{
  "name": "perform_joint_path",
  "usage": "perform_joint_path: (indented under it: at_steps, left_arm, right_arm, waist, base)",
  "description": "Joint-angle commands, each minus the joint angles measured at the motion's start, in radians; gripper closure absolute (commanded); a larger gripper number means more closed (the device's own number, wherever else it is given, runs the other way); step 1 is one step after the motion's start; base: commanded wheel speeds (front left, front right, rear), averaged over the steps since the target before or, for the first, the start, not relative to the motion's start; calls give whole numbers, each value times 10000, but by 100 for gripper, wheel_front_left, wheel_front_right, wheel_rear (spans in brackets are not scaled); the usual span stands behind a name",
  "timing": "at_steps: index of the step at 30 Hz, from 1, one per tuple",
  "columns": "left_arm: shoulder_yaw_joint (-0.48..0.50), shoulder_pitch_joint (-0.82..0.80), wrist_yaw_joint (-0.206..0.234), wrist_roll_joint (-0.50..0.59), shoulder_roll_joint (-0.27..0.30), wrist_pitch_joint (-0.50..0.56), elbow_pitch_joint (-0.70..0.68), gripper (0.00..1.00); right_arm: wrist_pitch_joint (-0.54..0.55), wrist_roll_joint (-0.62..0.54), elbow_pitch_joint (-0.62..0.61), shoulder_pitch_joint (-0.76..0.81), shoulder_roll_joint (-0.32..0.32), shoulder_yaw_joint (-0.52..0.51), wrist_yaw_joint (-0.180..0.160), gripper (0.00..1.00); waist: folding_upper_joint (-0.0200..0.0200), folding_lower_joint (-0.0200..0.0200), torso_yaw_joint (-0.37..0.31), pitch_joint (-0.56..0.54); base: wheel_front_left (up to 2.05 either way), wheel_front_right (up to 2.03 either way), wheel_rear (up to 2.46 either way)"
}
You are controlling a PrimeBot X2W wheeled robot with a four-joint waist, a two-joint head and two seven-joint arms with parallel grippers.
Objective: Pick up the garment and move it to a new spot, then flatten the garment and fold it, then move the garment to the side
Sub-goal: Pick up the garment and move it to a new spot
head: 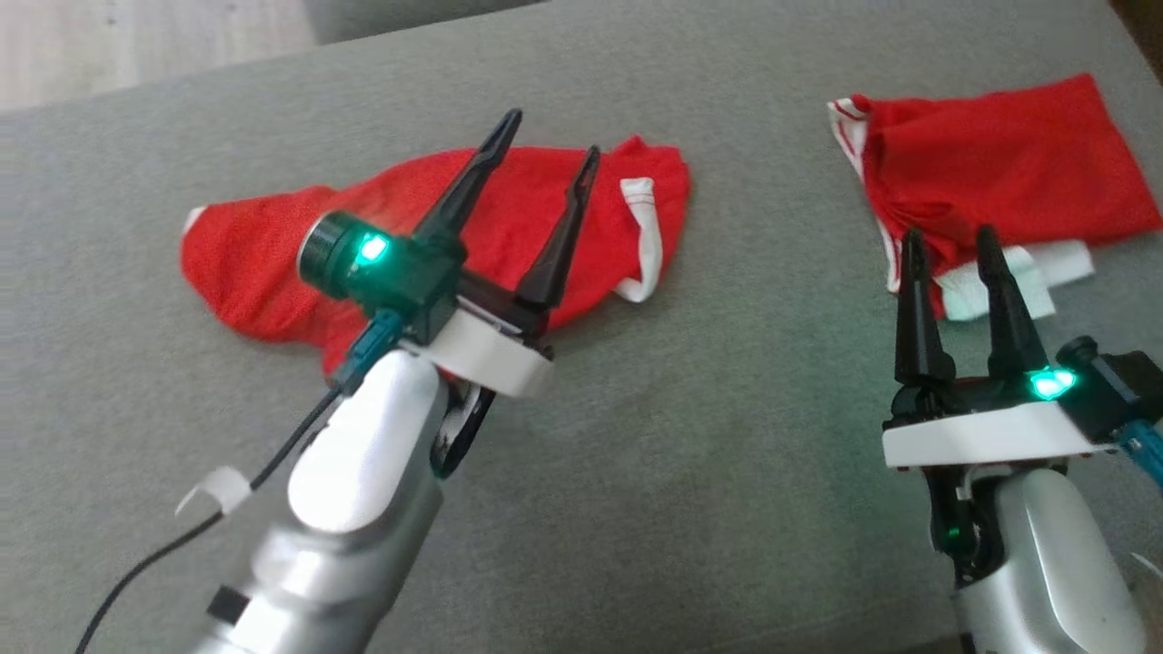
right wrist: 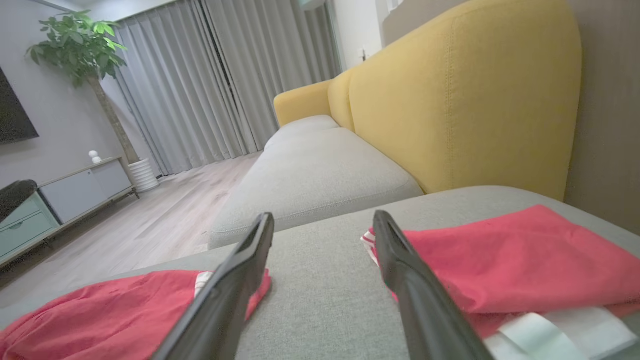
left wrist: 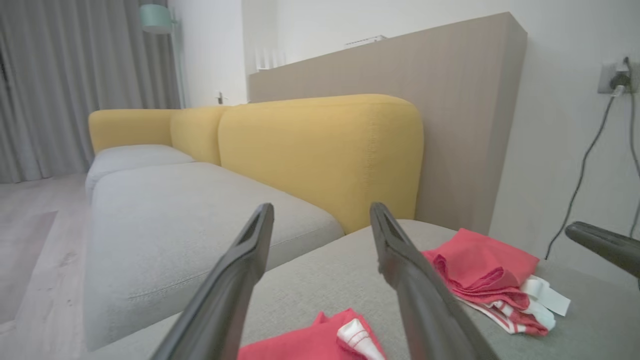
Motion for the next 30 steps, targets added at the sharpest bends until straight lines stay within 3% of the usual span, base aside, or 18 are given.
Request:
perform_joint_path:
  at_steps: [1, 7, 14, 20, 30]
  left_arm:
    - [344, -96, 79, -55, 99, -107, -326, 0]
    - [1646, 1014, 560, -410, 760, -181, -1154, 0]
    - [3377, 3370, 851, -592, 1365, -185, -2248, 0]
    - [4228, 4990, 753, -638, 677, -186, -2883, 0]
    - [4431, 4906, 292, -183, 206, -186, -2980, 0]
  right_arm:
    - [-106, -89, -341, -123, -20, 206, -9, 0]
    - [-106, -264, -289, 78, -20, 133, -9, 0]
    - [-106, -325, -213, 457, -20, 182, -9, 0]
    - [-106, -337, -139, 602, -20, 293, -9, 0]
    - [-106, -356, -65, 481, -20, 382, -9, 0]
  waist:
    - [0, 0, 269, -163]
    - [0, 0, 925, -594]
    - [0, 0, 1609, -1083]
    - [0, 0, 1984, -1209]
    - [0, 0, 1892, -1168]
  base:
    - [0, 0, 0]
    - [0, 0, 0]
    - [0, 0, 0]
    - [0, 0, 0]
    - [0, 0, 0]
